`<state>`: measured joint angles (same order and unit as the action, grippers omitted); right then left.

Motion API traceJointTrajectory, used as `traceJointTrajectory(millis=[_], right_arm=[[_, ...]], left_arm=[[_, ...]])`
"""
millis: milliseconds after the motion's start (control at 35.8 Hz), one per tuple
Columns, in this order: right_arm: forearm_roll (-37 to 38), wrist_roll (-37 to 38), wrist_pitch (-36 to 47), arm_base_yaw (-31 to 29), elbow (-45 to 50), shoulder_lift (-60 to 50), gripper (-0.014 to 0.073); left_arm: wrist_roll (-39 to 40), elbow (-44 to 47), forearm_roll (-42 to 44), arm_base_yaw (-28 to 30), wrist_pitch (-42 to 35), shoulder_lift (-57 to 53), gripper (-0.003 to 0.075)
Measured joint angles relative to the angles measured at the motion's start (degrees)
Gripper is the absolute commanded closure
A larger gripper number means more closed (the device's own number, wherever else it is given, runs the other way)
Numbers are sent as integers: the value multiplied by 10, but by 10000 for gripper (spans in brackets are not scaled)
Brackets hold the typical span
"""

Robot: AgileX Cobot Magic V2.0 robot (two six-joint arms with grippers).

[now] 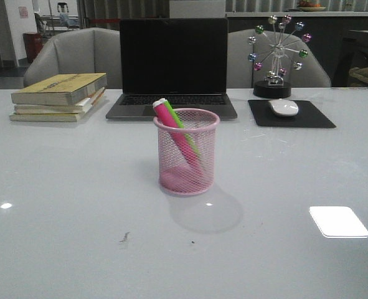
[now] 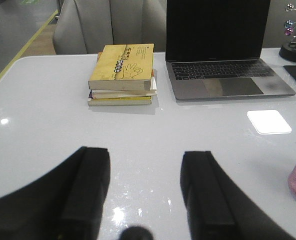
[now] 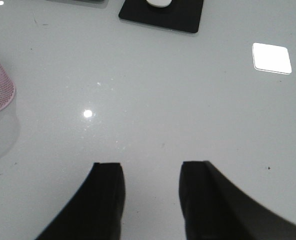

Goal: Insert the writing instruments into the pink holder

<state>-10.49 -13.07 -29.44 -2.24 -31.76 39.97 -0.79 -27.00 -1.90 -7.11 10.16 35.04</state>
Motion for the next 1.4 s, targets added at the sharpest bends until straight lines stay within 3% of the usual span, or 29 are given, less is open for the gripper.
traceJointTrajectory(millis=[307, 1172, 1396], right_arm=[[0, 0, 0, 0, 0, 0, 545], [0, 0, -3, 0, 0, 0, 544], [1, 0, 25, 0, 15, -99, 544]], left_arm=[[0, 0, 0, 0, -14, 0, 337], [-1, 0, 0, 0, -17, 0, 337], [-1, 0, 0, 0, -17, 0, 337]])
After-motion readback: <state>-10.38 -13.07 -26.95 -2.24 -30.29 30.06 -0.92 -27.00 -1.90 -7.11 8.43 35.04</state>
